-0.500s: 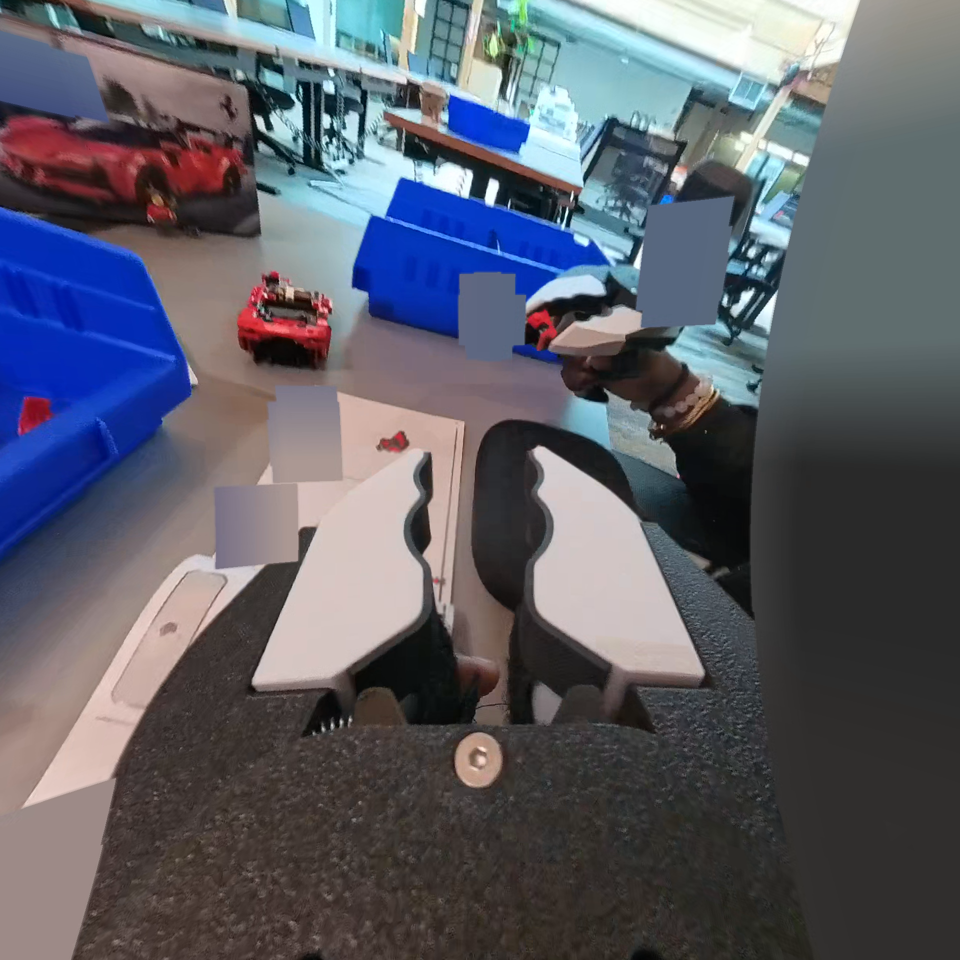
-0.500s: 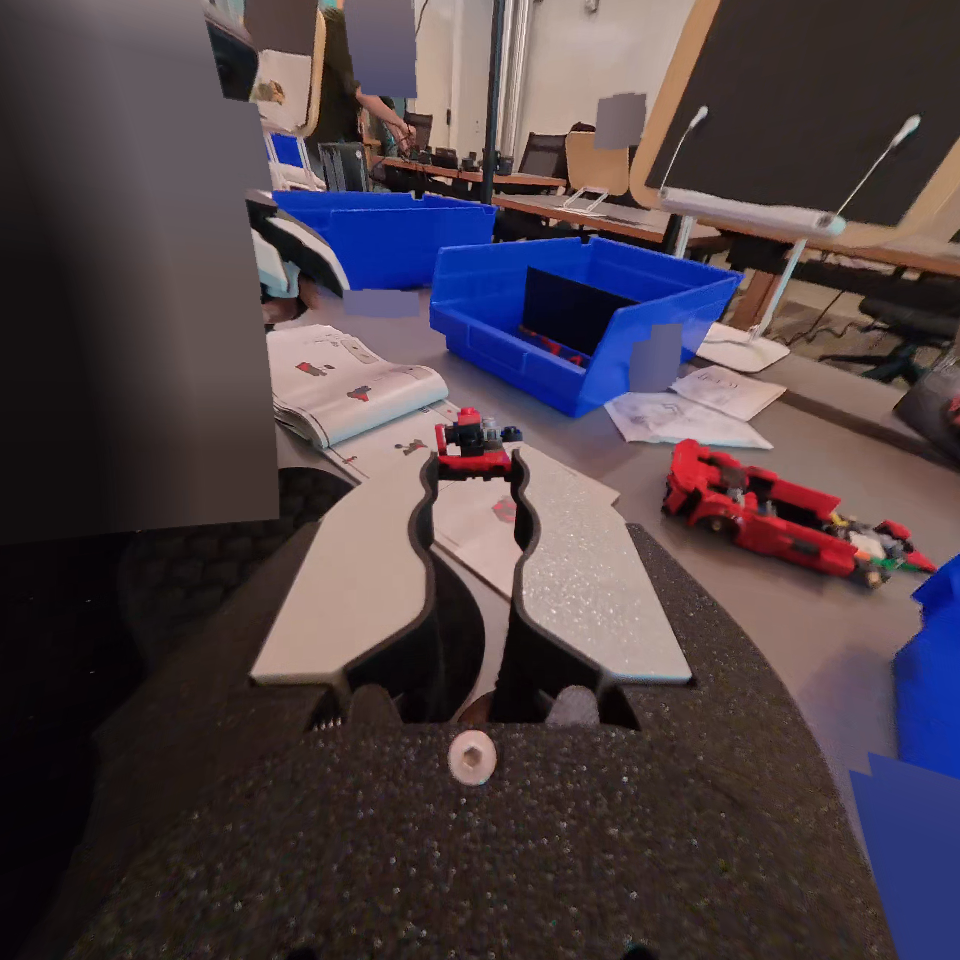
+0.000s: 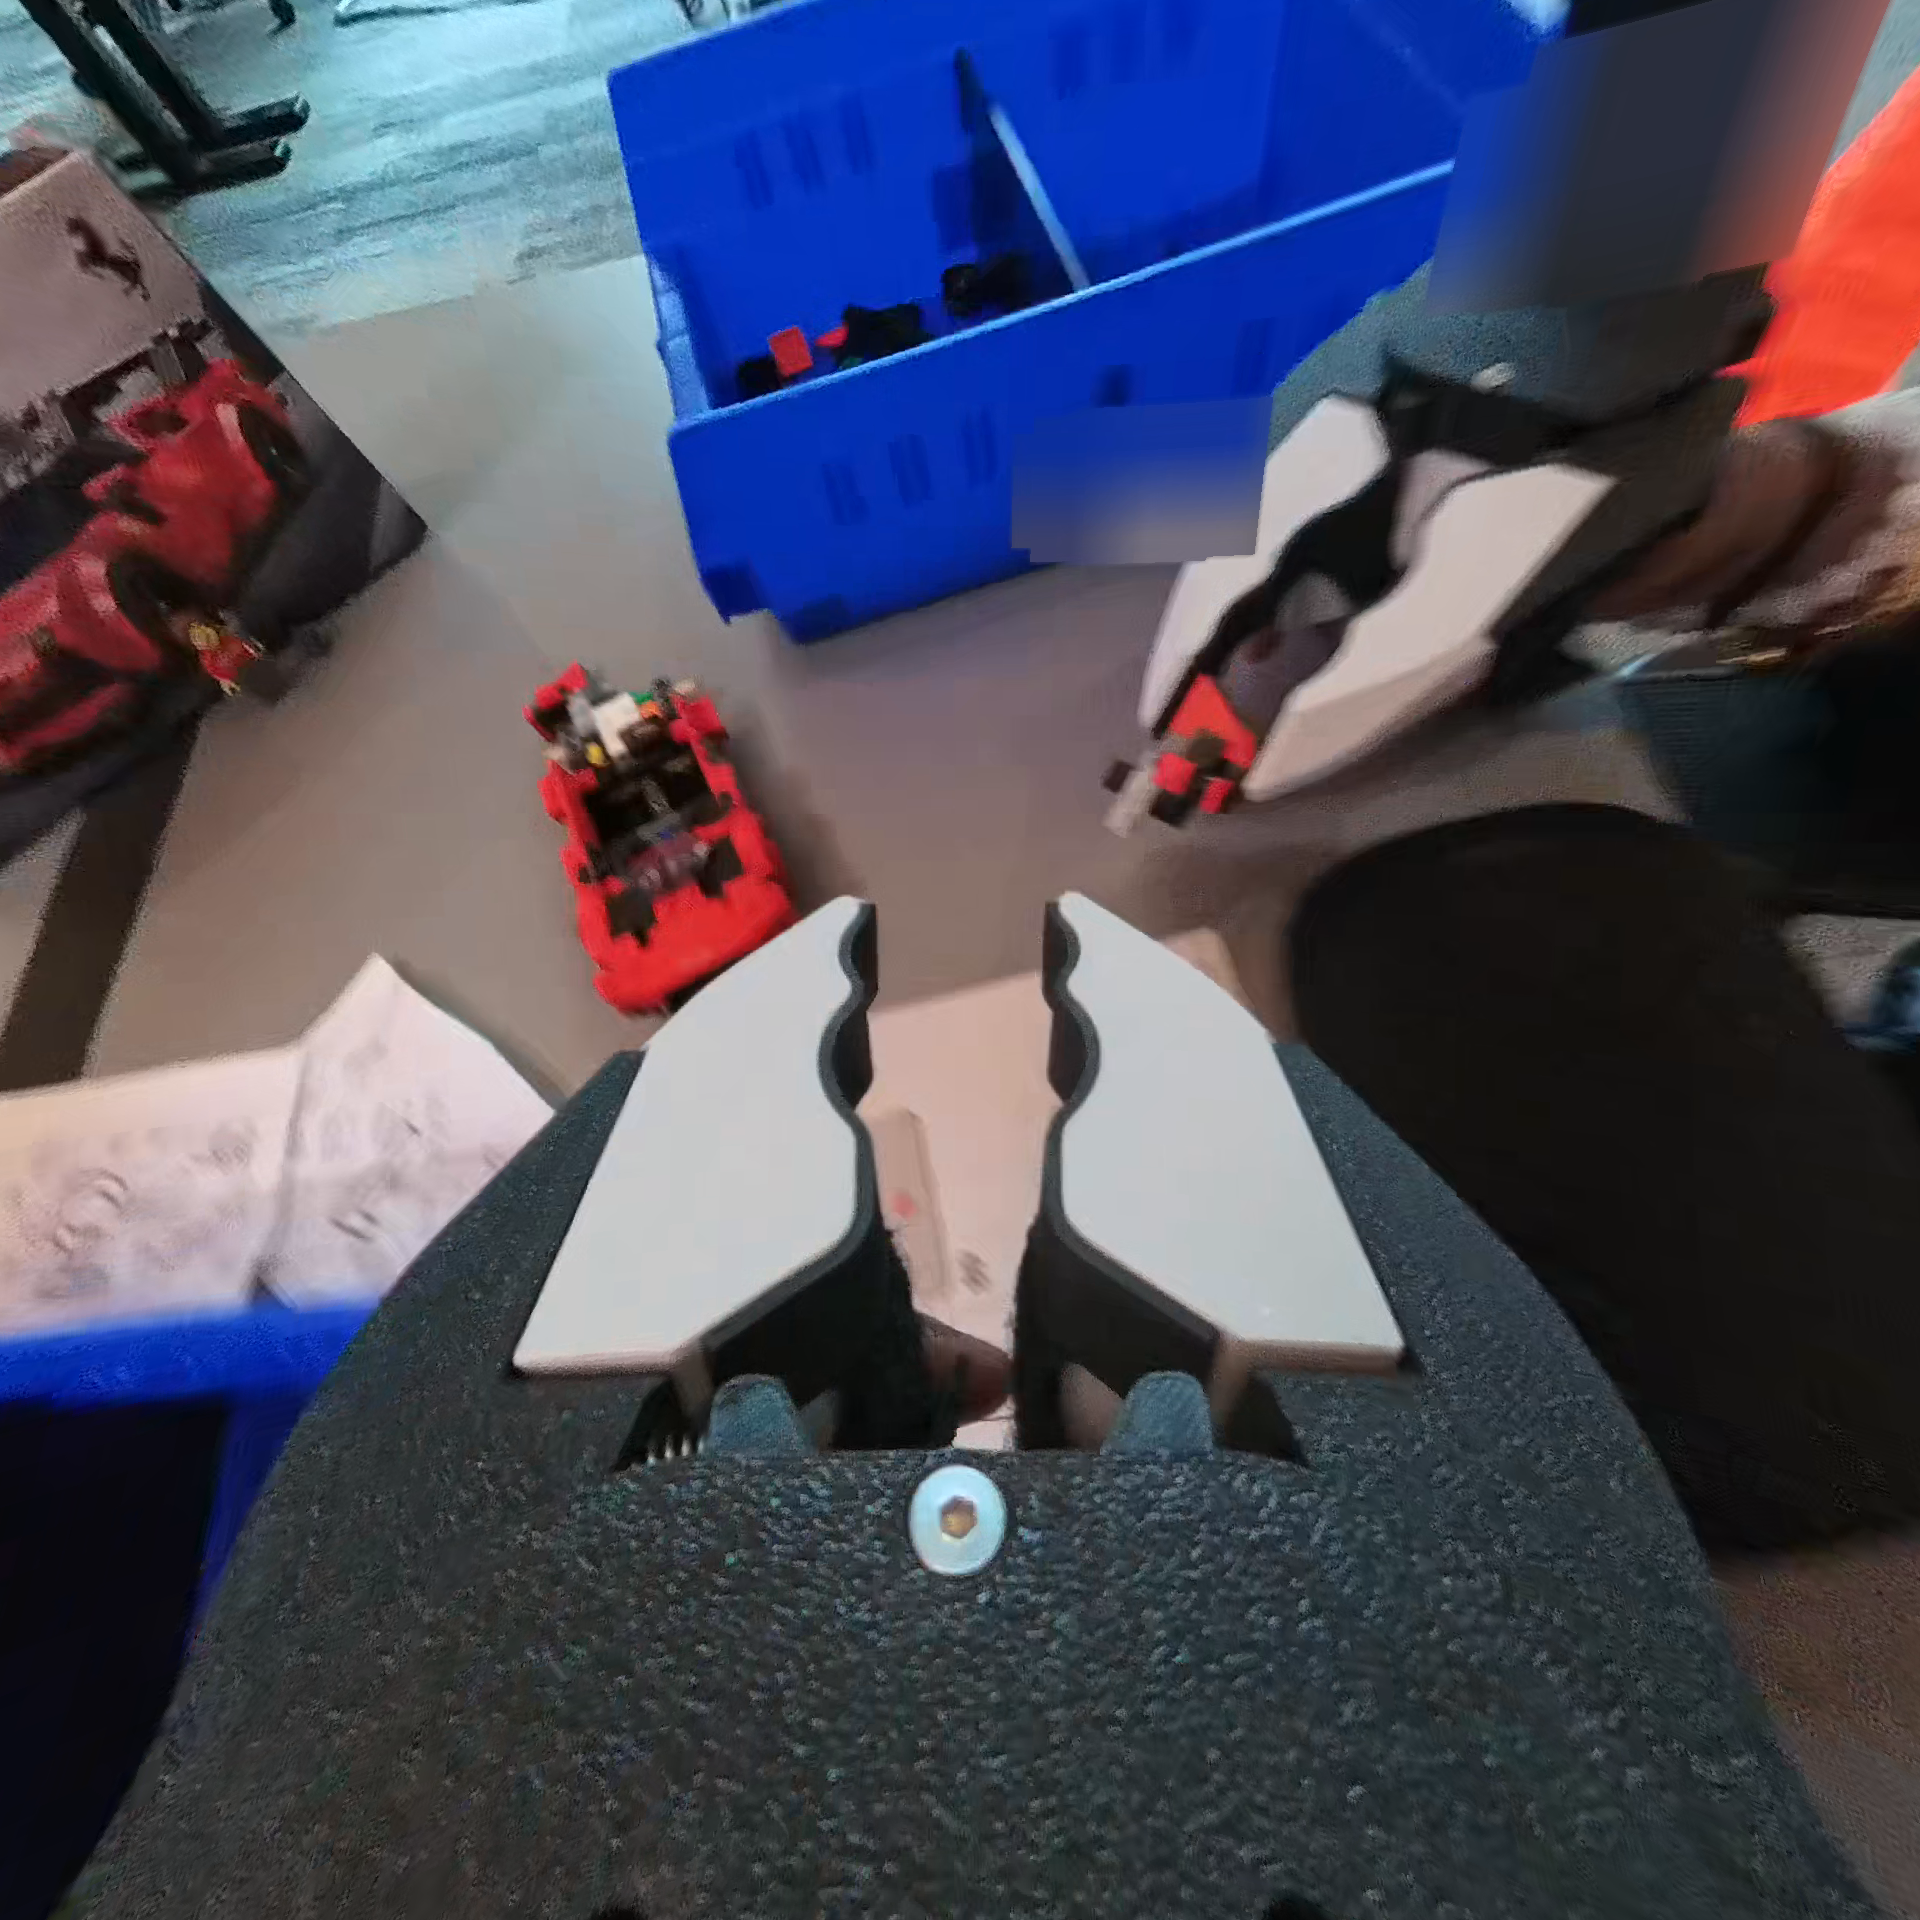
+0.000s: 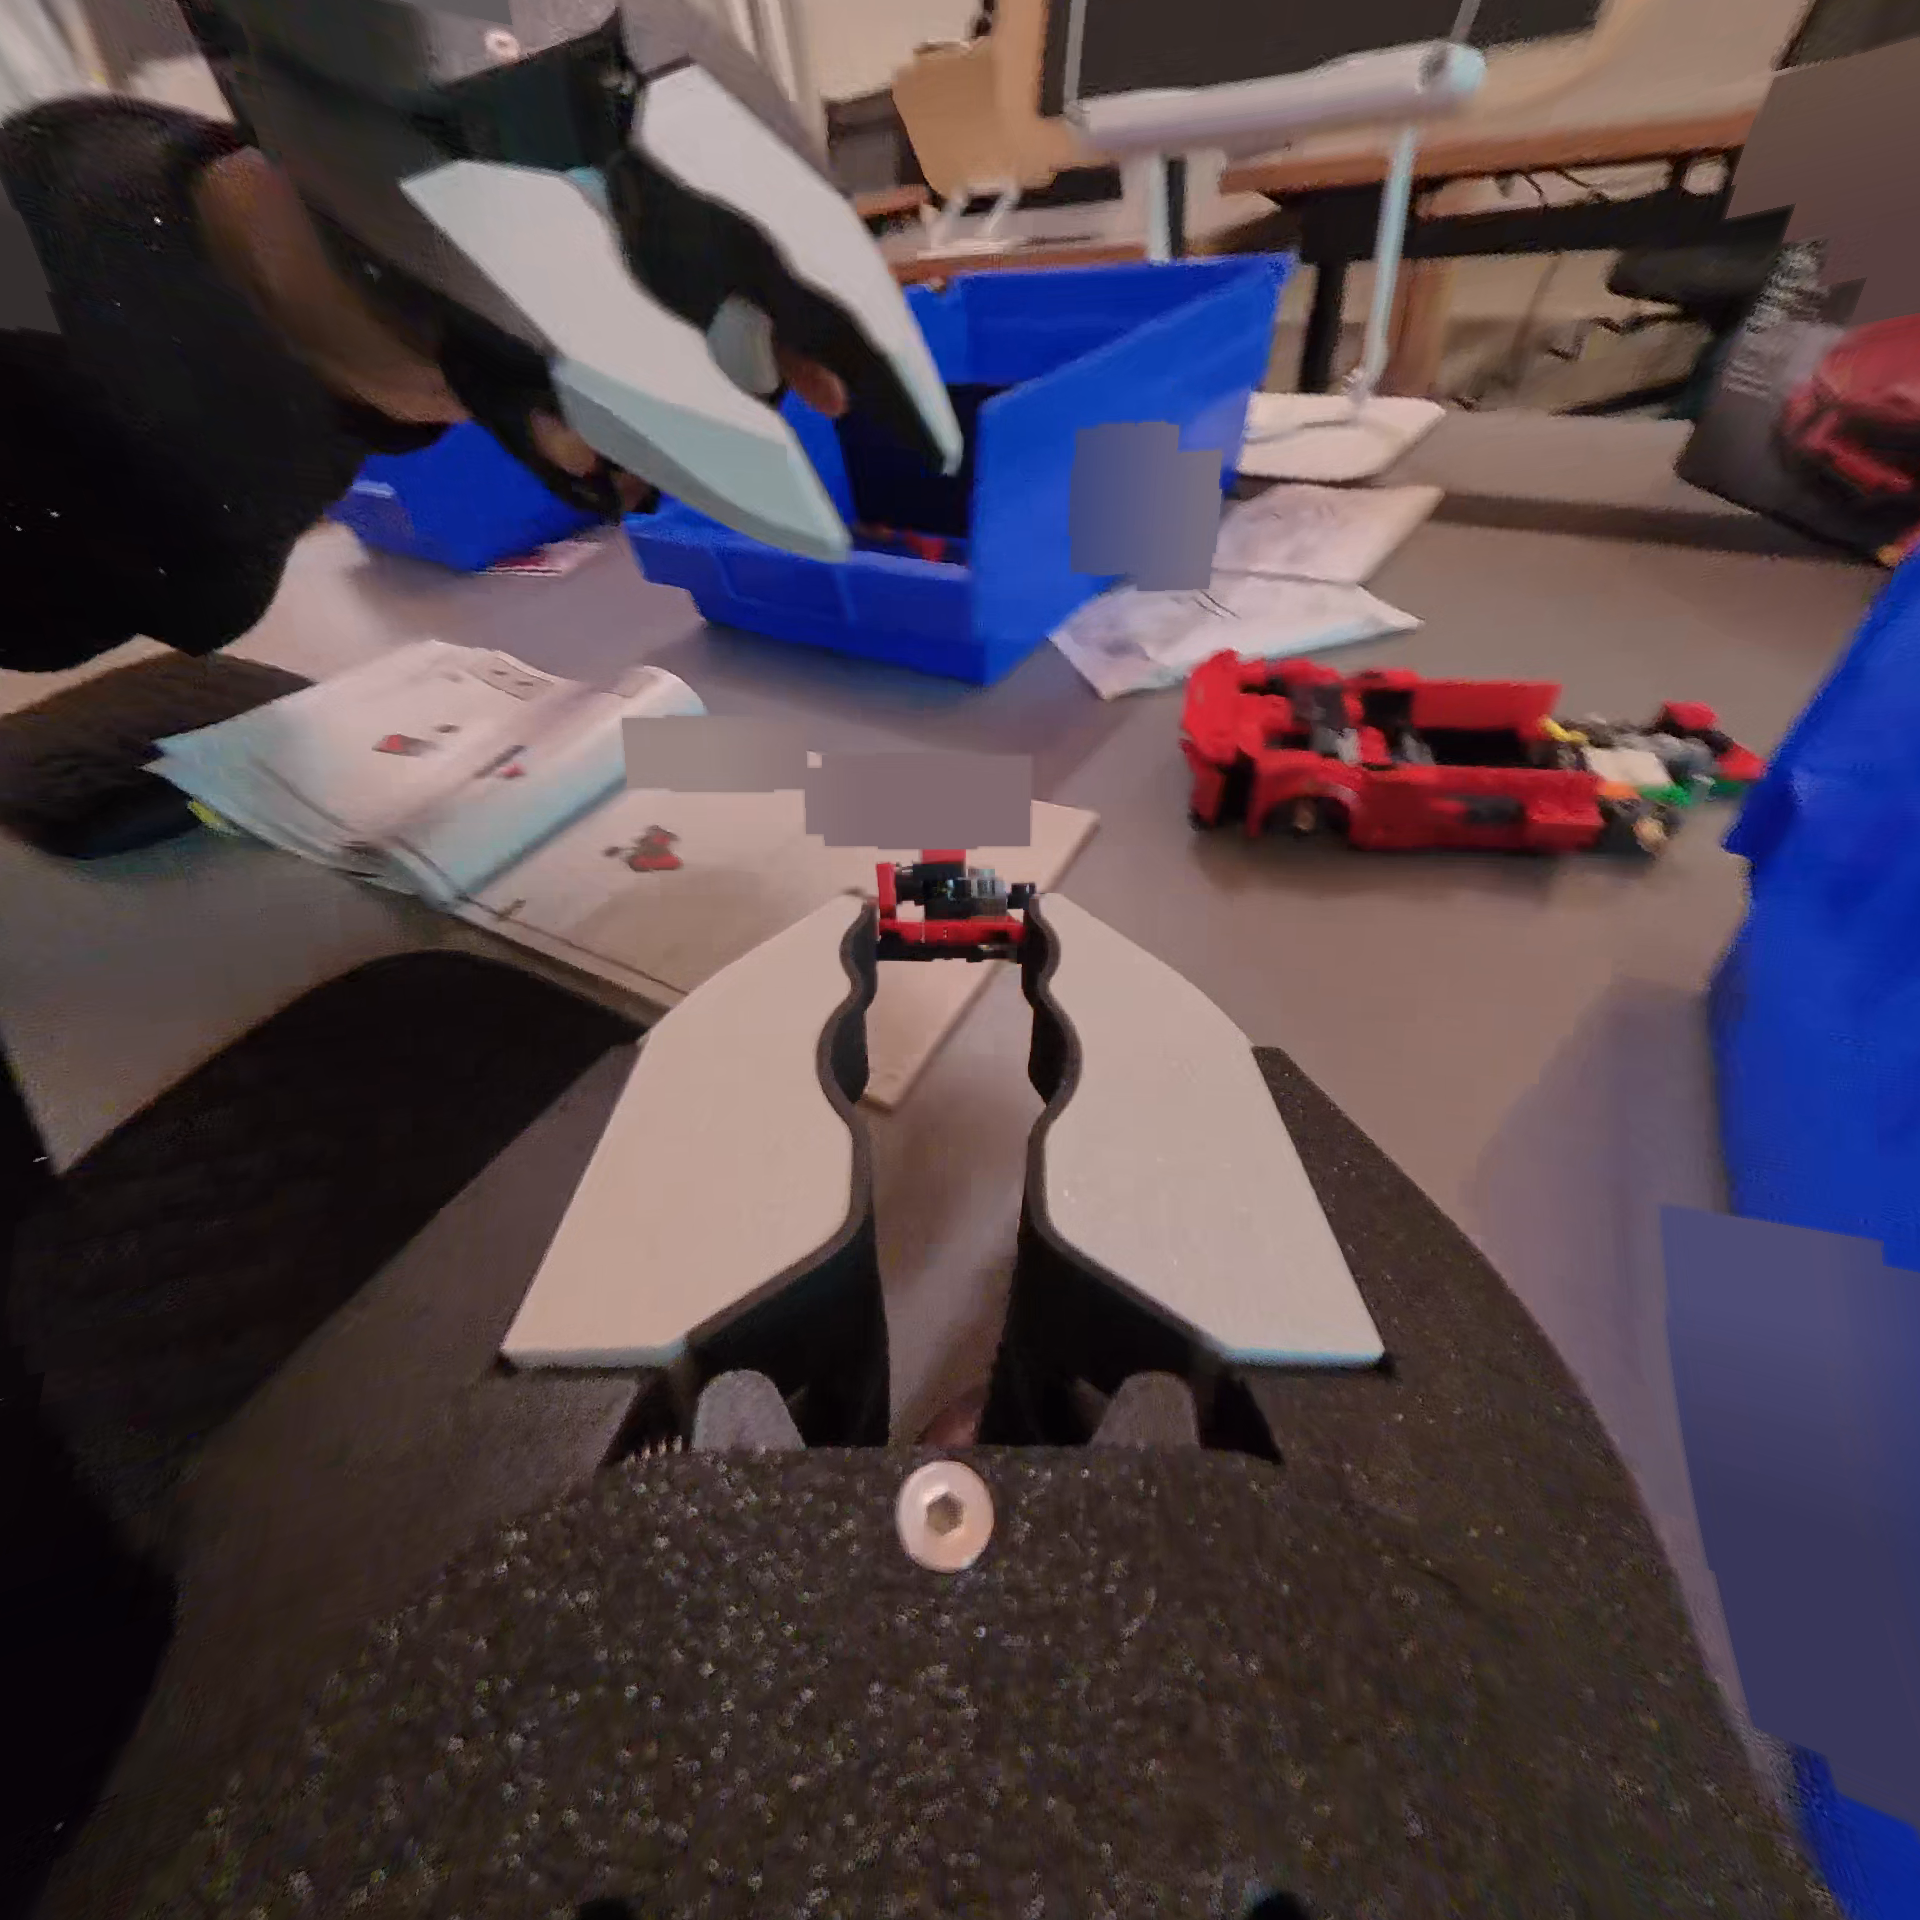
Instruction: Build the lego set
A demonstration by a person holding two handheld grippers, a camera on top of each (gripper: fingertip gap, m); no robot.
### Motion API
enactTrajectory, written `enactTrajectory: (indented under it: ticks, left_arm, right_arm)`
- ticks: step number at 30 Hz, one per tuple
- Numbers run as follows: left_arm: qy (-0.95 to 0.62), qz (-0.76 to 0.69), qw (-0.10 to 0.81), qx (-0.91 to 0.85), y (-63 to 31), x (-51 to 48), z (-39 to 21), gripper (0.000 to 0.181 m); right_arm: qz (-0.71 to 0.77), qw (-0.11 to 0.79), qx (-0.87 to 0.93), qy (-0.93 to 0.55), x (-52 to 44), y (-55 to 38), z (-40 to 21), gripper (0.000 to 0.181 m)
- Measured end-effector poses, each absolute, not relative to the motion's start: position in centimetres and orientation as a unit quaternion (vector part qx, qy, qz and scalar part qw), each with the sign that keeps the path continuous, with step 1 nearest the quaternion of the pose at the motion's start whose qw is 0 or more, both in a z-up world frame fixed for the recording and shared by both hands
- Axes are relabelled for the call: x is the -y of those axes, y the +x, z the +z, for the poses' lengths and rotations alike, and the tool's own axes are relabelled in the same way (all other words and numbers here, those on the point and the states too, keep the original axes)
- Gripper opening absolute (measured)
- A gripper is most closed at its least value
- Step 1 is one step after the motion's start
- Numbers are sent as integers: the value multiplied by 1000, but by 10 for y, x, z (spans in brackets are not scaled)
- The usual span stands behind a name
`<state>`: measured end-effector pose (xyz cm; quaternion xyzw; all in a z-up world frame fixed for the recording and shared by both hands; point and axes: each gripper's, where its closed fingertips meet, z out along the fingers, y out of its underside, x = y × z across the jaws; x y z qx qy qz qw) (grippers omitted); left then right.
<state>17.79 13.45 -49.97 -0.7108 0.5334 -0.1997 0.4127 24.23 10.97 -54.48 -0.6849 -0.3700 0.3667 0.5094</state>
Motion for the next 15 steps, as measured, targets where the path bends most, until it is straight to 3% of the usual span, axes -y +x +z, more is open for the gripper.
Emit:
enactTrajectory:
  ticks: [7, 15]
  left_arm:
    - [-732, -108, 349, -574, 220, -221, -562, 26]
    - [-730, -44, 323, -600, 216, -243, -597, 20]
  right_arm:
    - [353, 502, 326, -719, -145, 264, -551, 27]
    - [293, 487, 358, -740, -159, 269, -564, 27]
